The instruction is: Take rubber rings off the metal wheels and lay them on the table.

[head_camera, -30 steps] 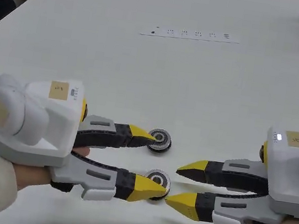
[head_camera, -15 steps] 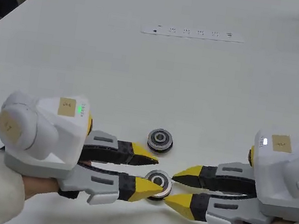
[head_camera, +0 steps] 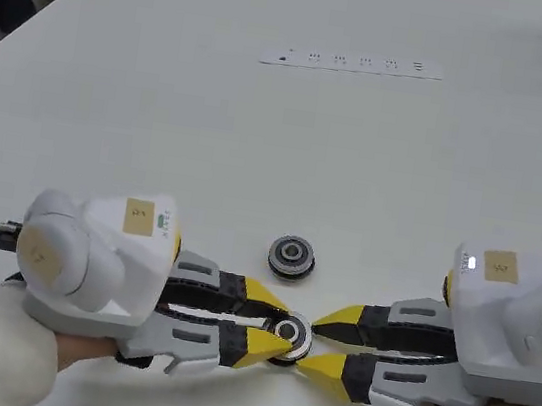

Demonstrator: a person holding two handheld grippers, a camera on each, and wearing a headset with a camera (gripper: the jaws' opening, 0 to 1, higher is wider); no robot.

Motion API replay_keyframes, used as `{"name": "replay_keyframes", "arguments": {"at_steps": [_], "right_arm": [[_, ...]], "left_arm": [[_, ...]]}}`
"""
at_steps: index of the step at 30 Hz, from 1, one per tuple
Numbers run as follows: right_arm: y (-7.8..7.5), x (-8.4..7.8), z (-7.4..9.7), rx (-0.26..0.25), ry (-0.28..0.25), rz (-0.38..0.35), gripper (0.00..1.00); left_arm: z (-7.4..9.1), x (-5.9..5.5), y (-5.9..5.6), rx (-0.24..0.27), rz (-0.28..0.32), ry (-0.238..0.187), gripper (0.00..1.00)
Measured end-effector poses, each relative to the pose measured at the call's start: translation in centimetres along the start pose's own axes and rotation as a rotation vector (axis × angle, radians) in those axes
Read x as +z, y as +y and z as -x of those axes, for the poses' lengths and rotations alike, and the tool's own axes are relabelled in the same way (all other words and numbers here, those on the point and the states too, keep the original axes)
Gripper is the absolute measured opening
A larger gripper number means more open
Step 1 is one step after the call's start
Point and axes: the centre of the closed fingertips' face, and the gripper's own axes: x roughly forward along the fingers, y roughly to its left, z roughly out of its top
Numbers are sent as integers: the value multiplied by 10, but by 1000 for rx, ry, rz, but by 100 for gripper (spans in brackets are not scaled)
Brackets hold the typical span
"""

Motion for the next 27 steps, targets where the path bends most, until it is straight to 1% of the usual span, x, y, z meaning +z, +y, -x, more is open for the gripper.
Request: {"name": "replay_keyframes", "arguments": {"at_steps": [2,5,13,22,27], "right_arm": [[0,0,0,-1,-3,2,17],[0,1,0,-4,-4,10,17],[0,1,1,-9,3,48,16],[-1,-2,3,-25,25,82,7],[-1,-2,3,-31,34,93,6]], "left_arm": [[5,-1,0,5,3,2,14],[4,-2,1,4,-1,7,14],[1,-2,5,6,1,4,14],[-3,-1,8,9,4,1,14],[-5,0,8,11,3,1,14]]}}
